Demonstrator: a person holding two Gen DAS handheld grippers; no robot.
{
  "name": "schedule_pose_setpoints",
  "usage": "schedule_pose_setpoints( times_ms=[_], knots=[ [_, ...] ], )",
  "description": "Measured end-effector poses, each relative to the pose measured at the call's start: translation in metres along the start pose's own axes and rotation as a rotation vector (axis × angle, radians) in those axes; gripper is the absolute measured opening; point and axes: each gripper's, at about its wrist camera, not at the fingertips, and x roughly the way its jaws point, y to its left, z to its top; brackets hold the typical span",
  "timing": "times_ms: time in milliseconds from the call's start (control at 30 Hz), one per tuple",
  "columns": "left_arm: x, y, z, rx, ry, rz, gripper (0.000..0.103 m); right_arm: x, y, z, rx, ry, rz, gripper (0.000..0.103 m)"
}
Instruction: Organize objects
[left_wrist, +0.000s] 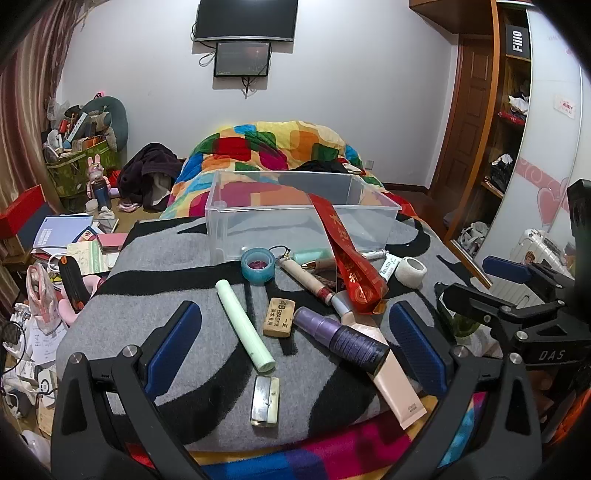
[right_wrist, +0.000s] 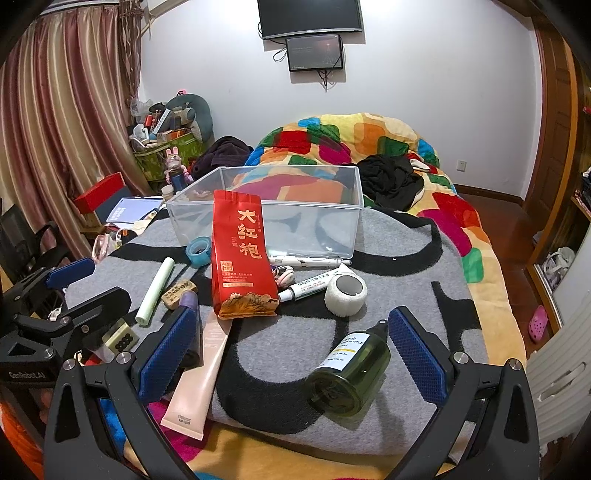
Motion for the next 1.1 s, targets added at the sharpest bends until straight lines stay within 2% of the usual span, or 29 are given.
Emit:
schedule_pose_setpoints(
  times_ms=[1100],
  knots=[
    [0.0003,0.0011,0.0042,-0.014,0.003,-0.004,0.103,0.0005,0.001,0.0003,0.015,0.006,0.018,0.103]
  ],
)
